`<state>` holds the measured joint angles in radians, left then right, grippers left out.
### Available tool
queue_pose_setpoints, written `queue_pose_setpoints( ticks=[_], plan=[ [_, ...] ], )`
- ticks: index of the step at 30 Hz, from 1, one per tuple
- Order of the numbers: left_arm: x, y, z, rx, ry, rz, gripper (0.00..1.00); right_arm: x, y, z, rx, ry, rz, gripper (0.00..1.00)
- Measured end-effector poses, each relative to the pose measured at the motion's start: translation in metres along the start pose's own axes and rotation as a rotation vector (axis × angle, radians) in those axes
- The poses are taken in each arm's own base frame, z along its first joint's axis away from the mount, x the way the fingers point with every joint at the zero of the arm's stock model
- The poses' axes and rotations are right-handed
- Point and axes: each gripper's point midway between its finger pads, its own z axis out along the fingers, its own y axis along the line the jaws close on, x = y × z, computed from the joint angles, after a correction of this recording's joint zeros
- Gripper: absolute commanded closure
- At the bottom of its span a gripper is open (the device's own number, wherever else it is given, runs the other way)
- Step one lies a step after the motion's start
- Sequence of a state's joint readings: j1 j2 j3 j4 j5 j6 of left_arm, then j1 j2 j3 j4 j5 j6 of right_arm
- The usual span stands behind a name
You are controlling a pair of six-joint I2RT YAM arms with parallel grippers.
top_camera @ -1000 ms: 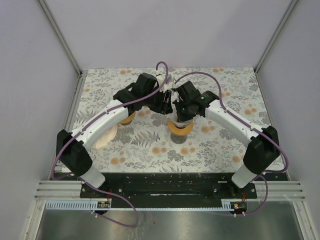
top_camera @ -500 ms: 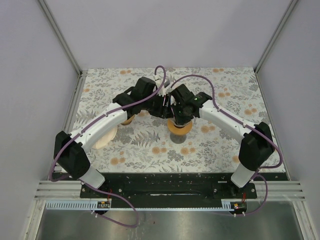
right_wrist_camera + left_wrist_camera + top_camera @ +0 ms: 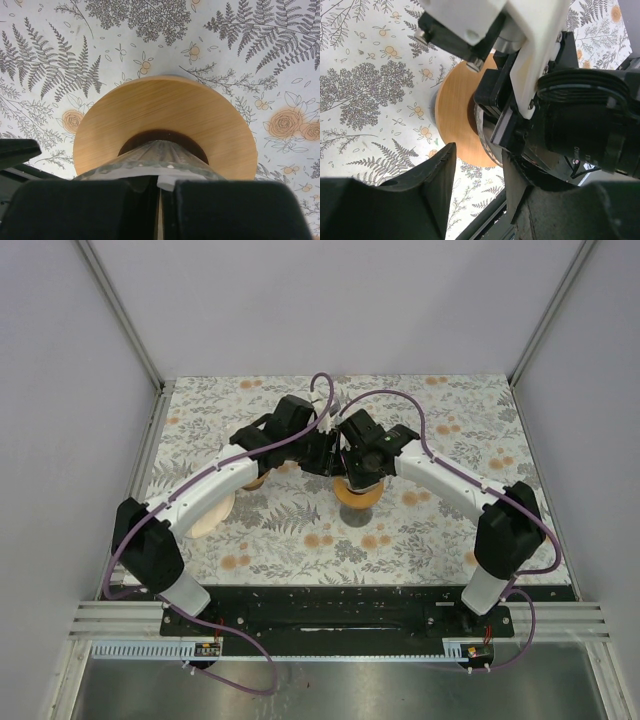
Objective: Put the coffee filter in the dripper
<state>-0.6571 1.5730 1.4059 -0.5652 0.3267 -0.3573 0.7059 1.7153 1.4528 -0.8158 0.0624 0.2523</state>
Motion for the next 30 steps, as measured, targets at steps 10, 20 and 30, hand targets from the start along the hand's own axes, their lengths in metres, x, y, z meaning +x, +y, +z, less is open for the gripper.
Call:
queue_pose_setpoints(
  ticks=[10,20,30],
  plan=[
    [0.005,0.010,0.009,-0.026,0.024,-0.012,0.58,-0.003,0.002,0.003,0.022,-0.004,-0.007,1.00],
    [0.004,0.003,0.010,0.000,0.020,-0.004,0.85,-0.006,0.004,0.001,0.014,-0.010,-0.007,1.00],
    [-0.001,0.006,0.010,-0.016,0.004,-0.009,0.99,-0.014,0.007,-0.015,-0.040,-0.046,-0.001,1.00]
  ],
)
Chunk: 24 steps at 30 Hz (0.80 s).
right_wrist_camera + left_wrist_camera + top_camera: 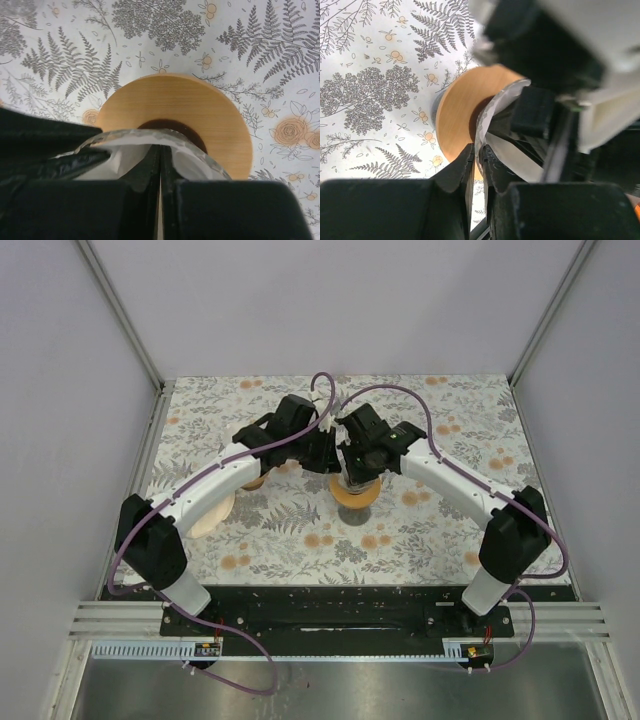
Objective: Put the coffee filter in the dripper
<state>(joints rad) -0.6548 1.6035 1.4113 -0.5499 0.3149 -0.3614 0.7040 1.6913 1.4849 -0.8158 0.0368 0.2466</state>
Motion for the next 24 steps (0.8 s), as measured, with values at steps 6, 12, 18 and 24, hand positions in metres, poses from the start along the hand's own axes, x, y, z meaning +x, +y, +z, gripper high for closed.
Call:
queue_pose_setpoints(
  ticks=[6,12,18,24],
  plan=[
    [-0.004,0.003,0.000,-0.011,-0.016,0.011,0.99,-0.006,0.002,-0.010,-0.060,-0.019,0.001,1.00],
    [-0.007,0.003,0.001,-0.008,-0.028,0.021,0.96,-0.008,0.003,-0.014,-0.078,-0.024,0.000,1.00],
    [-0.007,0.003,0.000,-0.009,-0.026,0.024,0.95,-0.021,0.003,-0.037,-0.091,-0.090,-0.012,1.00],
    [-0.006,0.004,0.001,-0.010,-0.021,0.023,0.84,-0.040,0.006,-0.066,-0.112,-0.187,-0.025,1.00]
  ],
)
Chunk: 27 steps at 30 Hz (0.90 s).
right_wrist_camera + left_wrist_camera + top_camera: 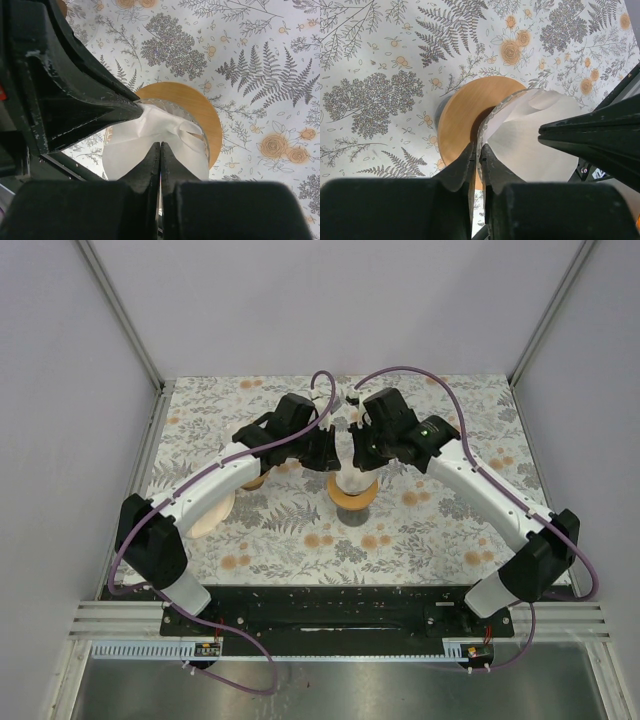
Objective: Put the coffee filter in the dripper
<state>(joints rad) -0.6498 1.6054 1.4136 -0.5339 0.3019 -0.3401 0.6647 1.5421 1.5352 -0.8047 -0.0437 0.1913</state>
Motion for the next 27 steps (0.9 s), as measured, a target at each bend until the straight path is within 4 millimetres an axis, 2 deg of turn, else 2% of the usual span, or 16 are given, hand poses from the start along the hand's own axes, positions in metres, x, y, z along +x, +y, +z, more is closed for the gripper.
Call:
queue_pose_setpoints(
  ticks=[4,9,12,16,20,21,22,23,25,27],
  plan=[
    [0.001,0.001,0.000,-0.001,0.004,0.009,0.68,-0.002,-0.001,-0.005,0.005,-0.014,-0.004,1.00],
    [-0.007,-0.004,-0.007,0.001,-0.005,0.032,0.56,-0.005,-0.008,-0.009,0.035,-0.030,-0.001,1.00],
    [-0.015,-0.007,-0.010,0.006,-0.022,0.051,0.51,-0.008,-0.012,-0.013,0.050,-0.046,0.001,1.00],
    [-0.015,-0.006,-0.011,0.005,-0.019,0.072,0.44,-0.011,-0.013,-0.018,0.053,-0.059,0.000,1.00],
    [-0.014,-0.004,-0.014,-0.003,-0.008,0.107,0.43,-0.011,-0.013,-0.018,0.056,-0.061,-0.002,1.00],
    [-0.015,-0.003,-0.015,-0.009,-0.009,0.119,0.43,-0.011,-0.013,-0.018,0.057,-0.061,-0.002,1.00],
    [-0.017,-0.003,-0.017,-0.014,-0.012,0.140,0.48,-0.011,-0.014,-0.019,0.058,-0.063,-0.002,1.00],
    [-0.019,-0.003,-0.020,-0.019,-0.017,0.161,0.54,-0.011,-0.014,-0.019,0.058,-0.064,-0.003,1.00],
    [-0.027,0.000,-0.030,-0.039,-0.037,0.210,0.74,-0.013,-0.015,-0.022,0.065,-0.073,-0.003,1.00],
    [-0.041,0.003,-0.050,-0.067,-0.086,0.273,0.87,-0.016,-0.017,-0.027,0.076,-0.091,-0.004,1.00]
  ],
)
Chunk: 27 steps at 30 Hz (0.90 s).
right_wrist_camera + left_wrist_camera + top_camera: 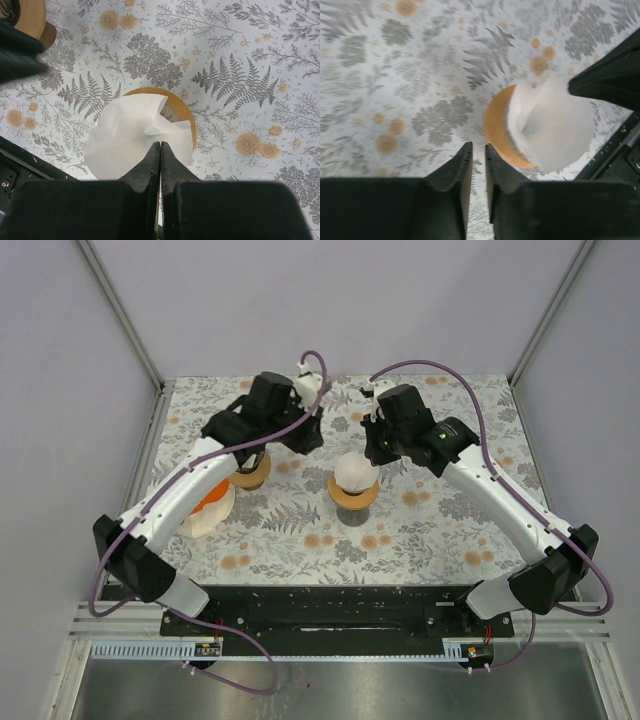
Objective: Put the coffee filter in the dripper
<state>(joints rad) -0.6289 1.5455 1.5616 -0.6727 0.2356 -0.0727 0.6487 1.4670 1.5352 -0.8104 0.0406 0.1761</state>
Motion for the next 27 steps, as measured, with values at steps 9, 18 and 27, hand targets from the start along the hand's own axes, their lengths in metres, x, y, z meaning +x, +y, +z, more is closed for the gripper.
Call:
queue_pose_setpoints(
  ticks=[9,18,27],
  plan=[
    [-0.032,0.110,-0.120,-0.338,-0.176,0.055,1.00,-0.010,-0.008,-0.016,0.024,-0.053,0.002,1.00],
    [0.056,0.152,-0.096,-0.395,0.083,0.012,1.00,-0.010,-0.009,-0.016,0.028,-0.053,-0.004,1.00],
    [0.083,0.177,-0.079,-0.438,0.185,0.014,1.00,-0.002,-0.016,-0.014,0.051,-0.038,0.000,1.00]
  ],
)
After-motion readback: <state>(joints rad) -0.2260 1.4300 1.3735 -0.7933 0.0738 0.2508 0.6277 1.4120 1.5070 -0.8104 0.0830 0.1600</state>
